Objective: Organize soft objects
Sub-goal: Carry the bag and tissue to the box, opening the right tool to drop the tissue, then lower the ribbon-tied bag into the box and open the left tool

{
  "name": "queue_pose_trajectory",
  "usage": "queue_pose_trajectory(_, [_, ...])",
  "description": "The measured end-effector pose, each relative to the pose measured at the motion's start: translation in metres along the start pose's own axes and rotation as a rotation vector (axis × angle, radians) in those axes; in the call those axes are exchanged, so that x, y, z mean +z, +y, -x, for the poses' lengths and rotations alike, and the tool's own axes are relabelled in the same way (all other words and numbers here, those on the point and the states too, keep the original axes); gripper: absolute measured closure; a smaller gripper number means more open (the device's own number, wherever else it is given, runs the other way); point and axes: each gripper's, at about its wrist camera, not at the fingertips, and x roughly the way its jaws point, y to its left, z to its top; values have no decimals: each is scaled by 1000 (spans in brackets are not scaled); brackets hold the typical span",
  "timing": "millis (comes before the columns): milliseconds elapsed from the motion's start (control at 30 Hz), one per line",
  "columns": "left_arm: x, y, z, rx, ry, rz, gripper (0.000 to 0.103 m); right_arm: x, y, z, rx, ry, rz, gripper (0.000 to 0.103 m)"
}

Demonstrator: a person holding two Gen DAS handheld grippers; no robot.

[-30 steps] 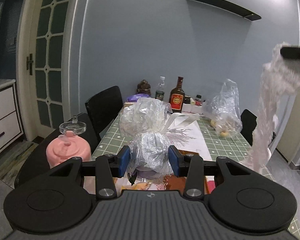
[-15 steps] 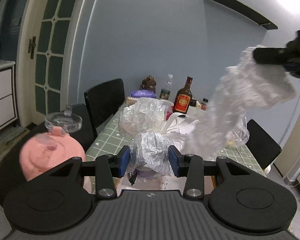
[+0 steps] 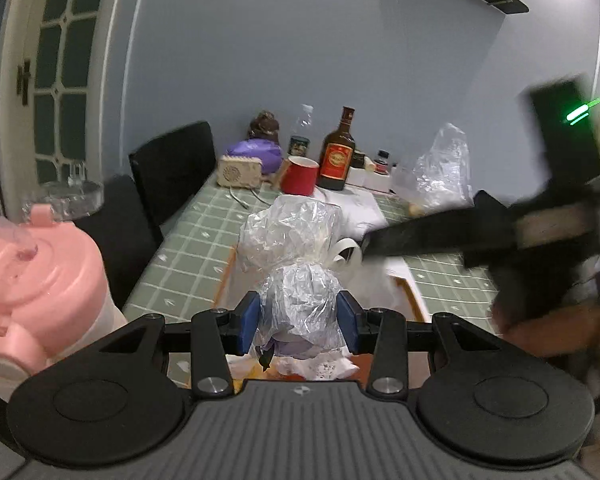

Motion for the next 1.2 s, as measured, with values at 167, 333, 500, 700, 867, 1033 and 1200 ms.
queue_pose_trajectory(167, [-3,4,-2,-17,30,23,56,-20,-12,-32,-20,59,-37,99])
queue_pose_trajectory(333, [-4,0,-6,12,39,-4,56,-35,-17,-12,4,-8,-26,61])
queue_pose_trajectory(500, [-2,-10,-13,31,72,-14,56,-42,-22,43,-74,-138,32,36])
queue_pose_trajectory(700, [-1,-26,-23,55,104,-27,55,-56,-28,76,-183,-196,108,20])
queue_pose_trajectory(867, [0,-26,-36,9,161,-5,55,-73,-43,77,-90,-214,54,19])
queue_pose_trajectory(1033, [-7,-32,-49,75,168,-43,55,-70,-52,73,-86,-207,2,19])
queue_pose_trajectory(1200, [-9,-29,-57,83,177,-17,55,-69,-56,76,-37,-211,-11,19])
